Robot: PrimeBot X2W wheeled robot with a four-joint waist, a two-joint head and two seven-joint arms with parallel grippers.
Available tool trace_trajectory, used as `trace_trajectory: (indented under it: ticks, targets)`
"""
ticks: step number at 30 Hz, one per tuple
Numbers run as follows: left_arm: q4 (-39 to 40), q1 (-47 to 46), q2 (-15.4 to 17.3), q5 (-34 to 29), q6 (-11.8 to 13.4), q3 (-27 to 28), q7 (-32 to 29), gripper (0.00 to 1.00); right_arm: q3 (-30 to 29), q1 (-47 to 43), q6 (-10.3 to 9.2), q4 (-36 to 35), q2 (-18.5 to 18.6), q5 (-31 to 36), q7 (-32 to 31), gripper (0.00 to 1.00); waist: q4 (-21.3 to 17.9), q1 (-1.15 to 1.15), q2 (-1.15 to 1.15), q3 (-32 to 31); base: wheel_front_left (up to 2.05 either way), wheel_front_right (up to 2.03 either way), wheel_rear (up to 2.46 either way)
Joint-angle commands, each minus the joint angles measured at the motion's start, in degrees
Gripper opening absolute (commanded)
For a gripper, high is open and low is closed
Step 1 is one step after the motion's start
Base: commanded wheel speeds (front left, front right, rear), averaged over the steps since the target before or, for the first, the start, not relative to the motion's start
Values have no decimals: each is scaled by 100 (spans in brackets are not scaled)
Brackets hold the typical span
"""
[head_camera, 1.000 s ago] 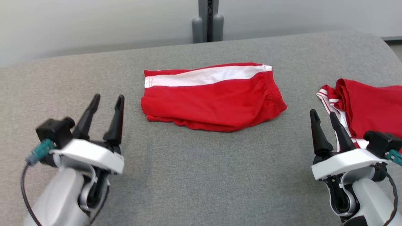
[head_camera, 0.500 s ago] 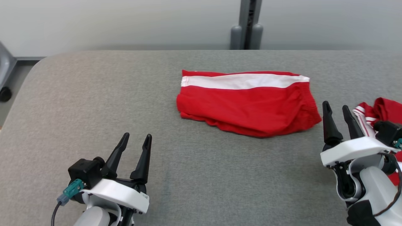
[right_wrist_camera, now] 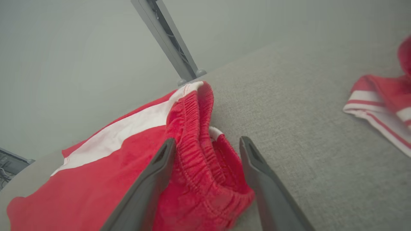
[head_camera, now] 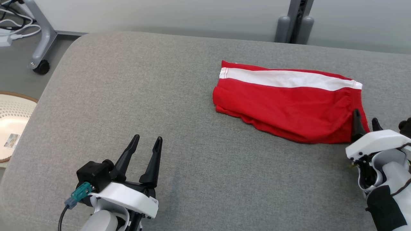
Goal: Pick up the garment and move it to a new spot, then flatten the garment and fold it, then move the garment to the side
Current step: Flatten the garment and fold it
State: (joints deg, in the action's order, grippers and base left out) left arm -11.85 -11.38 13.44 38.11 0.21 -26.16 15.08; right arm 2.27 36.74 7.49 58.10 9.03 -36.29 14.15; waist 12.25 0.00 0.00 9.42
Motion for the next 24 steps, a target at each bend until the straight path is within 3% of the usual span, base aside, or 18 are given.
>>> trace_trajectory:
  ticks: [1, 6, 20, 21, 22, 24]
  targets:
    - [-6, -110, 5, -42, -21, 22, 5, 100, -75, 95, 1, 246, 83, 7, 6, 100, 59, 0, 0, 49, 0, 0, 0]
    - [32, -93, 12, -54, -12, 73, 6, 100, -277, 261, 1, 860, 126, -80, 56, 100, 71, 0, 0, 128, 0, 0, 0]
    - [27, -232, 46, -83, -50, 72, -1, 100, -461, 336, 1, 870, -151, -1305, -606, 100, 53, 0, 0, 274, 0, 0, 0]
    - [22, -222, 52, -80, -53, 69, -3, 100, -457, 328, 1, 840, -154, -1379, -648, 81, 72, 0, 0, 273, 0, 0, 0]
    - [19, -221, 55, -78, -47, 67, -4, 100, -439, 320, 1, 791, -161, -1438, -670, 44, 88, 0, 0, 269, 0, 0, 0]
    - [22, -220, 49, -70, -25, 67, -3, 100, -397, 281, 2, 639, -151, -1554, -650, 0, 109, 0, 0, 256, 0, 0, 0]
